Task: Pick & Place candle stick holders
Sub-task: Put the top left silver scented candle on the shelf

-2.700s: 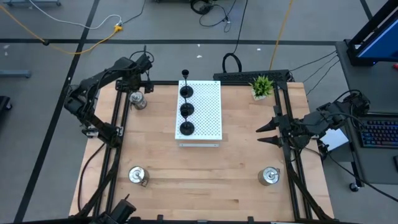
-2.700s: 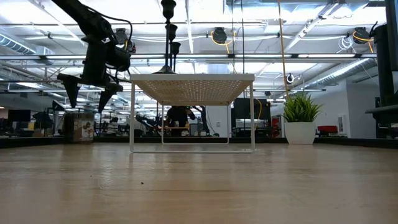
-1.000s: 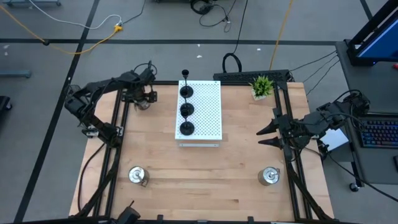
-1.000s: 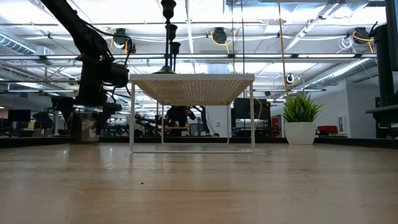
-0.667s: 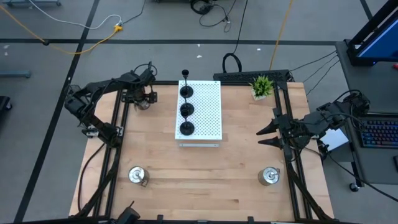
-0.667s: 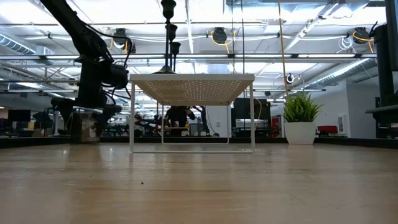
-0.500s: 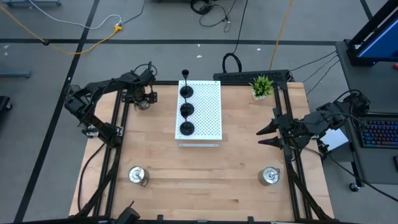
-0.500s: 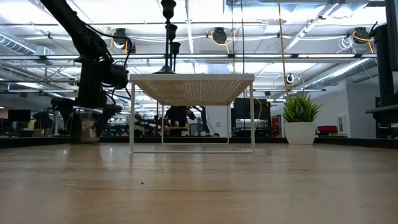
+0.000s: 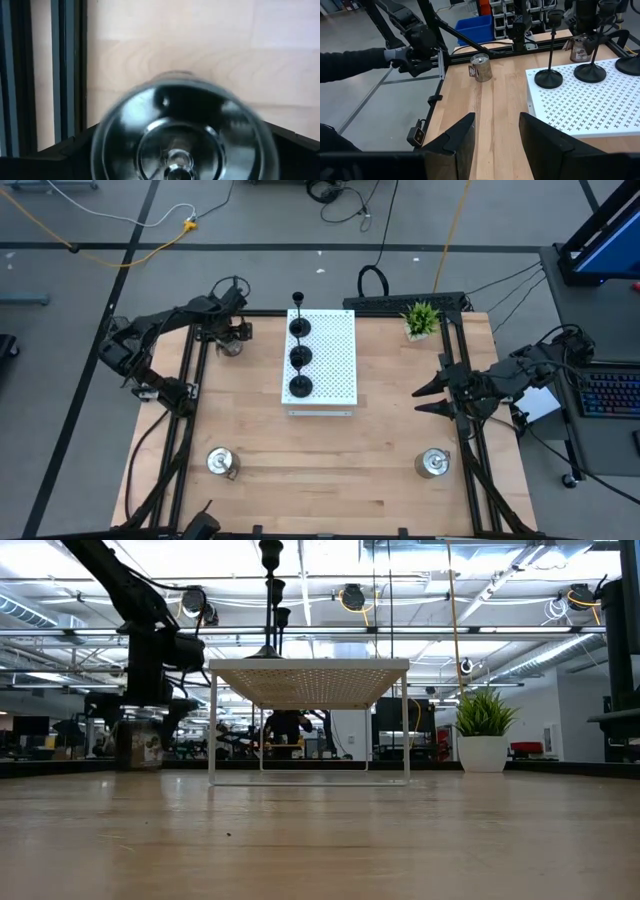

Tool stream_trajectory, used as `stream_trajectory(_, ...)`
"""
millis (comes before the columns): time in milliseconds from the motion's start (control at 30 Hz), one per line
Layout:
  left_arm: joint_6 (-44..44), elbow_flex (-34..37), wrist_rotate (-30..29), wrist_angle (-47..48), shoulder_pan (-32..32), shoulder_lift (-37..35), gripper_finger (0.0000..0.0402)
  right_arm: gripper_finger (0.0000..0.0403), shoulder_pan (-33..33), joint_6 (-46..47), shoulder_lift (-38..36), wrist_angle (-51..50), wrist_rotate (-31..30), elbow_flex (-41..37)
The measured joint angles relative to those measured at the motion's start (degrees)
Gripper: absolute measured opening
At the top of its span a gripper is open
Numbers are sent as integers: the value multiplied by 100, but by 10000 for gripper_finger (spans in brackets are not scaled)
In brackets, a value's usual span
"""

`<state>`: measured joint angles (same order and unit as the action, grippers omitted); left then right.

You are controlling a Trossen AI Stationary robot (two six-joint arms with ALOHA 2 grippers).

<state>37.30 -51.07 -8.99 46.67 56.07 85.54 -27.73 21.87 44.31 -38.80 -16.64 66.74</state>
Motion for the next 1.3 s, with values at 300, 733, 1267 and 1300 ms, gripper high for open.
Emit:
stream_trajectory(300,20,0,44,18,86,-12,397,144,0,-38,0,-1,0,0)
stream_trajectory(733,-50,-5,40,123,86,-12,359,144,0,-46,0,-1,-2,0)
stream_trajectory(1267,24,-9,14,129,50,-12,354,144,0,-13,0,74,0,0)
stream_trajectory(1300,54,-9,9,146,40,-12,354,144,-1,-15,0,86,0,0)
